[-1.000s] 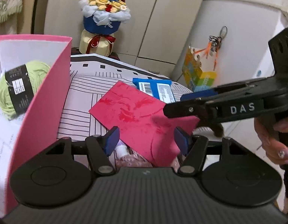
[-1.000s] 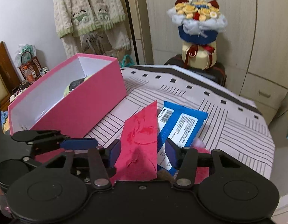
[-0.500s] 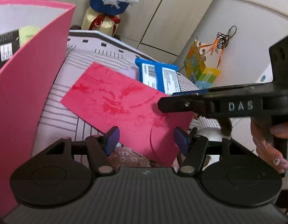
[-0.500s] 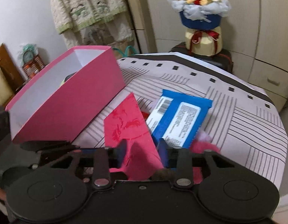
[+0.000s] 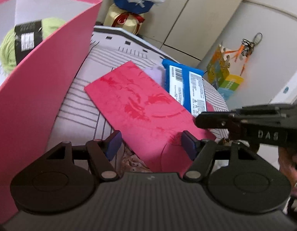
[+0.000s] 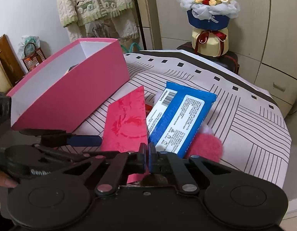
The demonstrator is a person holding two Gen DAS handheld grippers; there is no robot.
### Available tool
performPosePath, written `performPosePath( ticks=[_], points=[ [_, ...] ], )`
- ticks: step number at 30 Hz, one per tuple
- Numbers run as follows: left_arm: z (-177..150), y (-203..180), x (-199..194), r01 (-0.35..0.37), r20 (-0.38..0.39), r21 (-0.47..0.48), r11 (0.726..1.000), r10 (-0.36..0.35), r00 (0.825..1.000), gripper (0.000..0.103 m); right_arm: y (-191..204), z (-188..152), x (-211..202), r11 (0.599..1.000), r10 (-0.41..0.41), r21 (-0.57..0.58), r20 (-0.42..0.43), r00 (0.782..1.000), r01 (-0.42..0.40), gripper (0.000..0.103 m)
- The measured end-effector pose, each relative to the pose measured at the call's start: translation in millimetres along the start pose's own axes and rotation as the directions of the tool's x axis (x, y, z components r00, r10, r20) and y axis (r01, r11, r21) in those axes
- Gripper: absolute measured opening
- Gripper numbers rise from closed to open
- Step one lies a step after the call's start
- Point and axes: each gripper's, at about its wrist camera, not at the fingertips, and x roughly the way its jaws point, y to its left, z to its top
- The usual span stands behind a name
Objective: Organize soft objects
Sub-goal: 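Close the left gripper on the red envelope's edge, then lift the red envelope with the left gripper and carry it over the pink box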
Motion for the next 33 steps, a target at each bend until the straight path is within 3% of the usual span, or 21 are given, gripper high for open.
performPosePath(
  ticks=[5, 10, 15, 20, 22, 24, 26, 31, 33],
  points=[
    [-4.3, 2.1, 0.4, -0.008, 0.018, -0.036, 0.999, 0.009, 1.000, 0.064, -2.7, -6.8, 8.0, 1.000, 0.001, 0.003, -0.024, 1.000, -0.001, 0.004],
    [-7.6, 3.1, -0.4, -0.018, 0.017, -0.062, 0.998, 0.019, 1.000, 0.047, -11.1, -9.1, 13.4, 0.996, 0.065, 0.056, -0.030, 0.997, -0.063, 0.009],
    [-9.0, 7.8, -8.9, -0.005, 0.021, -0.138, 0.990, 0.008, 1.000, 0.040, -9.9, -10.2, 14.7, 0.997, 0.067, 0.038, -0.035, 0.997, -0.065, 0.009],
    [-5.1, 4.5, -35.1, 0.005, 0.124, -0.111, 0.994, 0.009, 0.992, 0.039, -12.5, -12.2, 13.5, 0.997, 0.067, 0.035, -0.030, 0.997, -0.066, 0.010],
    [-3.9, 0.8, -40.5, -0.013, 0.167, -0.084, 0.996, 0.027, 0.986, 0.012, -11.6, -13.0, 13.5, 0.997, 0.076, 0.031, -0.027, 0.997, -0.075, 0.011],
    [-1.4, -0.6, -40.2, -0.014, 0.174, -0.059, 0.998, 0.025, 0.984, 0.011, -9.5, -13.8, 12.6, 0.996, 0.089, 0.020, -0.021, 0.996, -0.089, 0.020],
    [1.2, 1.7, -38.2, -0.009, 0.153, -0.066, 0.998, 0.019, 0.988, 0.010, -5.5, -14.8, 10.5, 0.994, 0.107, 0.004, -0.011, 0.994, -0.107, 0.038],
    [2.1, 5.8, -40.2, 0.011, 0.148, -0.077, 0.997, 0.001, 0.989, 0.009, 1.2, -13.5, 12.8, 0.995, 0.094, -0.023, -0.025, 0.995, -0.095, 0.050],
    [1.7, 5.8, -39.6, 0.006, 0.148, -0.077, 0.997, 0.006, 0.989, 0.009, -1.1, -11.5, 10.9, 0.992, 0.125, -0.003, -0.023, 0.992, -0.125, 0.059]
  ],
)
